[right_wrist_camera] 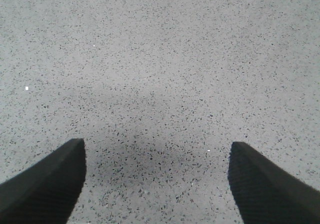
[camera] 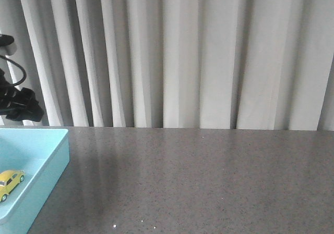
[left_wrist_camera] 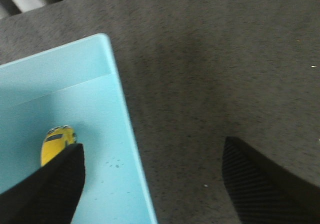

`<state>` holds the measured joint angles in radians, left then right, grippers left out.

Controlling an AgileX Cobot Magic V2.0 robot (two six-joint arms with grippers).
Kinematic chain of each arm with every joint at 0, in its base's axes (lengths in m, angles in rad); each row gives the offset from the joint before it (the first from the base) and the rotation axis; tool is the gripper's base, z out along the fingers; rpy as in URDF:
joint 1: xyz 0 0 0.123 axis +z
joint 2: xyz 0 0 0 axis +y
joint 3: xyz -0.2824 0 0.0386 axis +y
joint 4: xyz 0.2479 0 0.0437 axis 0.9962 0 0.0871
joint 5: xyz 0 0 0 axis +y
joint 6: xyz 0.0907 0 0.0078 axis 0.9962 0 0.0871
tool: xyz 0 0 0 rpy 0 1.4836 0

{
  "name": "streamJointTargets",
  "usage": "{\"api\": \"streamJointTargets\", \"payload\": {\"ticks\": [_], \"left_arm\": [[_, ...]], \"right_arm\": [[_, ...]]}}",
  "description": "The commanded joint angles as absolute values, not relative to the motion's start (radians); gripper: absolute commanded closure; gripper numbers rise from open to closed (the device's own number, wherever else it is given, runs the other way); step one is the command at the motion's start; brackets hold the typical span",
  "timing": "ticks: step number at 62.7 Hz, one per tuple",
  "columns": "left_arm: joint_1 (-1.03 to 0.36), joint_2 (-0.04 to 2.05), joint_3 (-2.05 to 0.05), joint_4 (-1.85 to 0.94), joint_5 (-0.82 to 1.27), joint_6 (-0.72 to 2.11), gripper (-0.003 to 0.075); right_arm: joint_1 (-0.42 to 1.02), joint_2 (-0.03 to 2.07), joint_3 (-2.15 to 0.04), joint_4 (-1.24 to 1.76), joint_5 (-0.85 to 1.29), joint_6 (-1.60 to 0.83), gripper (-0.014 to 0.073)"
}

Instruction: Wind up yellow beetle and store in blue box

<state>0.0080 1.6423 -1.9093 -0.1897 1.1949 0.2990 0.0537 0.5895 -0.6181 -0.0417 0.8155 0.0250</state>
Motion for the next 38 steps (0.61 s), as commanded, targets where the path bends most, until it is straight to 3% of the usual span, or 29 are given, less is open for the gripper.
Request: {"api": "streamJointTargets", "payload": {"ticks": [1, 15, 38], "left_arm": [[-0.061, 1.554, -1.936, -0.215, 1.194, 0.283, 0.0185], [-0.182, 1.433, -1.837, -0.207, 1.203, 0.258, 0.0185], [-0.209, 1.082, -1.179, -0.206, 0.852, 0.221, 0.0185]], "right_arm": [[0.055, 0.592, -0.643, -0.047, 0.758, 0.024, 0.0029], [0.055, 0.592, -0.643, -0.047, 0.758, 0.024, 0.0029], [0.055, 0.592, -0.643, -0.047, 0.758, 0.024, 0.0029]]}}
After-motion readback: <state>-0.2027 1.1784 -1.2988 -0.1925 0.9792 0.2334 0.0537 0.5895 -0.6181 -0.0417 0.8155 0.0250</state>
